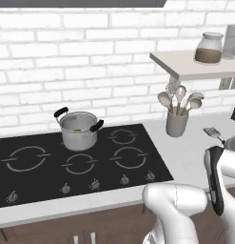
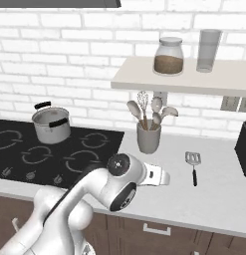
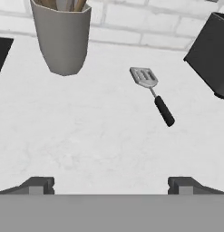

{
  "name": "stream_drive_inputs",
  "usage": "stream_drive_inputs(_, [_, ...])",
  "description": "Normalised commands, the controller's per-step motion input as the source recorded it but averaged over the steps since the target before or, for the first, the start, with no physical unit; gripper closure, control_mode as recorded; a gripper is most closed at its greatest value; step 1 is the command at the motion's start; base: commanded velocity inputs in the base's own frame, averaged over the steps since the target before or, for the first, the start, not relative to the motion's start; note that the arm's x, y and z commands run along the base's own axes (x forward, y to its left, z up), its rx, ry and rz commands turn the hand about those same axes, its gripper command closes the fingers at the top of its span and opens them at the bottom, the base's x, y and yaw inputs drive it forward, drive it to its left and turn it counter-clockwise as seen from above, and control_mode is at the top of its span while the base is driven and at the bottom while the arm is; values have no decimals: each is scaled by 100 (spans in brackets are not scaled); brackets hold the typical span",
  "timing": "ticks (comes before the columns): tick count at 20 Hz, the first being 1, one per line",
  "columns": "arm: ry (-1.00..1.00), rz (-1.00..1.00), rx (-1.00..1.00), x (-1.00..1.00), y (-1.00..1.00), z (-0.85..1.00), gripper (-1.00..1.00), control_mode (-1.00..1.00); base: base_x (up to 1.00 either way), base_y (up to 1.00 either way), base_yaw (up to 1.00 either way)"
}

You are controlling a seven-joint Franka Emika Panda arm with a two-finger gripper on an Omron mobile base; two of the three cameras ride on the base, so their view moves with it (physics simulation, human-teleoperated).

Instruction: Put the avocado and mushroom in the pot. Retrieve the spatula and lightly stir the vegetables in the pot.

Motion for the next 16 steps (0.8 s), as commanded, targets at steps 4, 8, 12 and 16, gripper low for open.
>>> stream_drive_inputs(4, [0, -1, 2, 0, -40, -1, -100, -100, 0, 0, 0])
stream_drive_inputs(8, [0, -3, 0, 0, -100, 27, -100, -100, 0, 0, 0])
stream_drive_inputs(12, [12, -4, 0, 45, -100, 1, -100, -100, 0, 0, 0])
stream_drive_inputs(16, [37, -1, 0, 100, -92, -49, -100, -100, 0, 0, 0])
